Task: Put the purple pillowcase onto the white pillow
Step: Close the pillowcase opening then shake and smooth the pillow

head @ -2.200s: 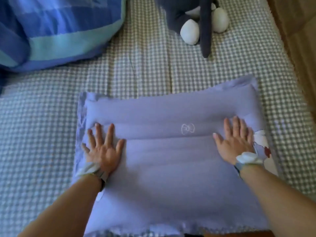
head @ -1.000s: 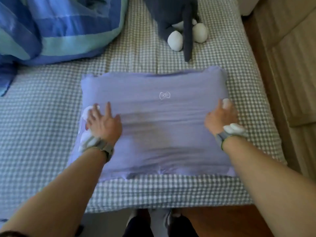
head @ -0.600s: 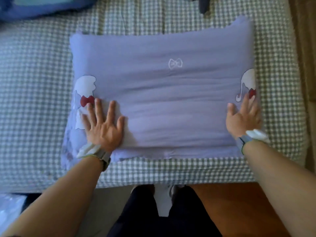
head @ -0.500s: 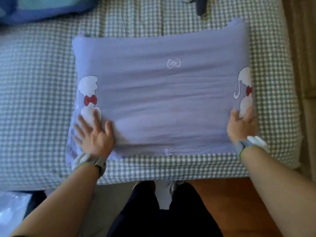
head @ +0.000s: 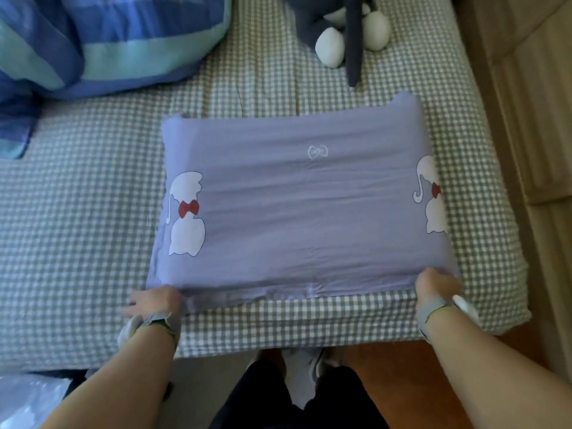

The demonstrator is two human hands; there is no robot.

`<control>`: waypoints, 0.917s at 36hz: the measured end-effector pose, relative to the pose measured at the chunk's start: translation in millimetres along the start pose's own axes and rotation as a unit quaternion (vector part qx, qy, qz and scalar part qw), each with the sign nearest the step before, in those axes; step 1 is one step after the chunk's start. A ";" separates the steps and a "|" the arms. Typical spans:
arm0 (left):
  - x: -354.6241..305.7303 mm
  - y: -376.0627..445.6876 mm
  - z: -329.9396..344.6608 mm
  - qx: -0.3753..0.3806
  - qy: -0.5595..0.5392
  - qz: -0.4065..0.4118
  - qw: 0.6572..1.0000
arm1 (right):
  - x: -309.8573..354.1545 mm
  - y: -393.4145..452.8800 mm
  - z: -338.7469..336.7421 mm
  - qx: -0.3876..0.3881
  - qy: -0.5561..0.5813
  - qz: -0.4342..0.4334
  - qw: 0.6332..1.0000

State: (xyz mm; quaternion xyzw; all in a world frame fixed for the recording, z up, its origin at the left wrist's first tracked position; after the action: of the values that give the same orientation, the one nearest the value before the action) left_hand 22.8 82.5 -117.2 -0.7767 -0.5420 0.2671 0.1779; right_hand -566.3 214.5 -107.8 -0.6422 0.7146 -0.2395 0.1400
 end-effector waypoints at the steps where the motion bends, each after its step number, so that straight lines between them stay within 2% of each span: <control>1: -19.5 -4.2 -7.5 -0.028 -0.001 0.013 1.000 | 19.1 -7.0 -13.2 -0.042 -0.044 -0.022 0.998; 3: -76.7 -10.8 -12.0 -0.031 0.025 0.100 0.994 | 74.1 -25.8 -29.5 -0.105 -0.153 -0.115 0.976; 4: -111.3 -16.2 -9.5 -0.025 0.034 0.182 0.982 | 106.2 -33.9 -27.0 -0.127 -0.183 -0.175 0.959; 6: -172.1 -25.9 5.2 -0.006 0.044 0.337 0.940 | 163.2 -58.1 -11.5 -0.130 -0.226 -0.299 0.918; 8: -239.3 -36.7 25.3 0.012 0.078 0.451 0.889 | 229.8 -80.1 15.0 -0.113 -0.240 -0.414 0.871; 11: -332.5 -33.7 72.0 0.034 0.114 0.549 0.827 | 326.8 -92.6 63.9 -0.099 -0.249 -0.525 0.808; 13: -381.0 -24.5 99.2 0.046 0.152 0.570 0.806 | 380.6 -86.9 81.6 -0.121 -0.261 -0.564 0.774; 16: -422.0 -6.9 118.2 0.040 0.269 0.555 0.786 | 427.5 -65.9 90.0 -0.128 -0.347 -0.569 0.734; 17: -432.8 5.4 126.2 0.039 0.291 0.552 0.781 | 438.2 -48.8 96.2 -0.116 -0.386 -0.541 0.738; 19: -444.4 22.9 145.0 0.081 0.319 0.539 0.776 | 449.0 -26.1 106.0 -0.066 -0.430 -0.481 0.761; 21: -440.6 25.9 155.8 0.137 0.366 0.530 0.753 | 451.3 -23.9 113.6 -0.027 -0.472 -0.452 0.756; 23: -435.3 15.2 151.7 0.166 0.436 0.527 0.710 | 448.3 -33.5 114.2 0.001 -0.512 -0.442 0.737; 24: -433.2 7.7 145.5 0.178 0.471 0.520 0.690 | 445.1 -37.8 112.6 0.006 -0.540 -0.447 0.713; 25: -437.9 -9.6 127.8 0.189 0.494 0.514 0.675 | 442.1 -48.3 96.8 0.008 -0.560 -0.449 0.696; 26: -433.4 -12.0 122.4 0.203 0.500 0.503 0.675 | 434.0 -51.2 100.6 0.016 -0.573 -0.453 0.683; 28: -444.3 -44.1 74.7 0.227 0.445 0.505 0.703 | 427.9 -74.7 57.9 0.021 -0.593 -0.458 0.661; 30: -449.7 -73.9 21.0 0.236 0.329 0.527 0.747 | 416.0 -104.0 5.8 0.037 -0.638 -0.453 0.622; 31: -448.2 -78.7 14.0 0.231 0.287 0.543 0.754 | 414.9 -105.0 -5.6 0.040 -0.642 -0.454 0.616; 33: -437.5 -101.7 -29.4 0.176 0.248 0.608 0.733 | 417.1 -126.6 -57.6 0.019 -0.625 -0.473 0.620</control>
State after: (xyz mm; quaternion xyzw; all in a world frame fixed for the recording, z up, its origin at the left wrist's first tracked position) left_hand -153.3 -291.5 60.9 -0.9339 0.1660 0.2071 0.2394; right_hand -544.5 -194.6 51.9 -0.8837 0.0472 0.1729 0.4324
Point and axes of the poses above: each hand's wrist, its own y-axis towards the middle knuckle, its own z-axis out of the palm, x = y × z, the point moved 7 cm from there along y, towards the middle knuckle, and after that the axes turned 13 degrees about -y, right-handed, at the moved point
